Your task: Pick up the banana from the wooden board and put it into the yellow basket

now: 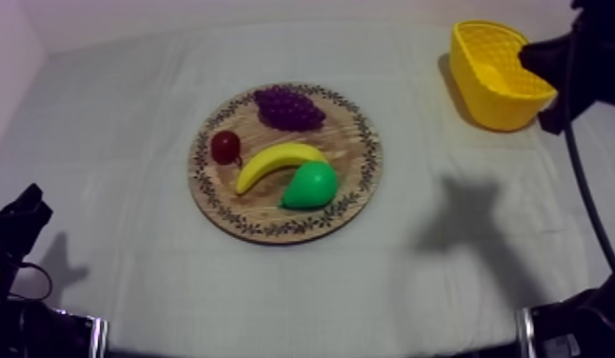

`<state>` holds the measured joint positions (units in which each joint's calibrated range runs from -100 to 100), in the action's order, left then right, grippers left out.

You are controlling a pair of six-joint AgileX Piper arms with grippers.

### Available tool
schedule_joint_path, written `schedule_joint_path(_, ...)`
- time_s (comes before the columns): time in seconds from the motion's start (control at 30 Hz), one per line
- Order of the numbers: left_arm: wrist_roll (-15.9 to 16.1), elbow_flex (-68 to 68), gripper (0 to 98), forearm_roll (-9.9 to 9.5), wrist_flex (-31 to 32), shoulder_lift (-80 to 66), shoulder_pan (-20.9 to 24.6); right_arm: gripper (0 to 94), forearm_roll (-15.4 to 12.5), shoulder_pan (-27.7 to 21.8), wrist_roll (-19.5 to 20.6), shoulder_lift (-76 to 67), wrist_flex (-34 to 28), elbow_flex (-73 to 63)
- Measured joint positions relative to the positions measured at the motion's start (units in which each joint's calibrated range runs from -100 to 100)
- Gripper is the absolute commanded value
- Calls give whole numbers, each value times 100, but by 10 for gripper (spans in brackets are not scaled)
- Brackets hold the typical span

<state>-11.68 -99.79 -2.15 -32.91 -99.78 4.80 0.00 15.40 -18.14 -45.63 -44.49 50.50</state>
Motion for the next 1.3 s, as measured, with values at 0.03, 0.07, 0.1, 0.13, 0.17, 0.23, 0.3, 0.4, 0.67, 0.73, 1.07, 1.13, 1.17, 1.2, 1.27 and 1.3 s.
schedule_joint_path(0.03, 0, 0, 1, 0, 0, 0, 0, 5, 0, 47, -13, 154, -82, -145)
schedule_joint_path(0.07, 0, 0, 1, 0, 0, 0, 0, 5, 0, 107, -20, 306, -166, -330)
schedule_joint_path(0.1, 0, 0, 1, 0, 0, 0, 0, 4, 53, 164, -29, 449, -246, -506)
schedule_joint_path(0.13, 0, 0, 1, 0, 0, 0, 0, 4, 94, 207, -28, 558, -290, -672)
schedule_joint_path(0.17, 0, 0, 1, 0, 0, 0, 0, 4, 137, 262, -37, 699, -328, -832)
schedule_joint_path(0.23, 0, 0, 1, 0, 0, 0, 0, 4, 199, 361, -54, 951, -384, -1103)
schedule_joint_path(0.3, 0, 0, 1, 0, 0, 0, 0, 5, 301, 493, -68, 1236, -512, -1390)
schedule_joint_path(0.4, 0, 0, 1, 0, 0, 0, 0, 5, 414, 694, -89, 1635, -739, -1767)
schedule_joint_path(0.67, 0, 0, 1, 0, 0, 0, 0, 6, 458, 1093, -198, 2677, -1501, -2838)
schedule_joint_path(0.73, 0, 0, 1, 0, 0, 0, 0, 6, 493, 1221, -207, 2965, -1717, -3136)
schedule_joint_path(1.07, 0, 0, 1, 0, 0, 0, 0, 31, 512, 1461, -240, 4242, -2611, -4514)
schedule_joint_path(1.13, 0, 0, 1, 0, 0, 0, 0, 50, 457, 1485, -240, 4403, -2794, -4754)
schedule_joint_path(1.17, 0, 0, 1, 0, 0, 0, 0, 64, 442, 1502, -237, 4454, -2836, -4848)
schedule_joint_path(1.2, 0, 0, 1, 0, 0, 0, 0, 83, 432, 1521, -237, 4513, -2877, -4927)
schedule_joint_path(1.27, 0, 0, 1, 0, 0, 0, 0, 130, 428, 1565, -218, 4612, -2974, -5028)
schedule_joint_path(1.3, 0, 0, 1, 0, 0, 0, 0, 156, 428, 1588, -214, 4657, -3043, -5058)
